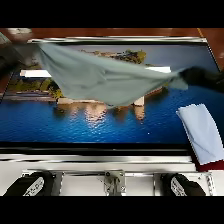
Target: Fold the shirts.
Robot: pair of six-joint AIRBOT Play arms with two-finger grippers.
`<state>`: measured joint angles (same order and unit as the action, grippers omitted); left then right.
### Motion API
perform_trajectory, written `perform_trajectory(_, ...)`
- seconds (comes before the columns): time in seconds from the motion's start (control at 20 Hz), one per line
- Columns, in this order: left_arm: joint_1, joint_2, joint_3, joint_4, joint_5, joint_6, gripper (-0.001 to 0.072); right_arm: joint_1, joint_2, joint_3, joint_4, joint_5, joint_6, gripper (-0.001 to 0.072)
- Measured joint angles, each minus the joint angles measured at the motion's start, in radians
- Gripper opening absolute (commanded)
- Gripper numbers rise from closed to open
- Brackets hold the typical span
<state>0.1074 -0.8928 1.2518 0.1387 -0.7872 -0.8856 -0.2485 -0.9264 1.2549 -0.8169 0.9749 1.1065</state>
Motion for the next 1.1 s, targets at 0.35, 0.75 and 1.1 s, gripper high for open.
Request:
perform_trajectory(0.35,0.004,0.191,0.376,0.194,0.074,-0.087,0.0038,0.0,0.262,0.388,-0.085,-0.014,0.088,0.0068)
perform_trajectory(0.75,0.004,0.28,0.37,0.863,-0.353,-0.535,0.0038,0.0,0.283,0.459,-0.25,0.327,0.21,0.0068)
perform_trajectory(1.1,0.003,0.215,0.097,1.082,-0.36,-0.634,0.0039,0.004,-0.019,0.378,-0.273,0.535,0.271,0.0067)
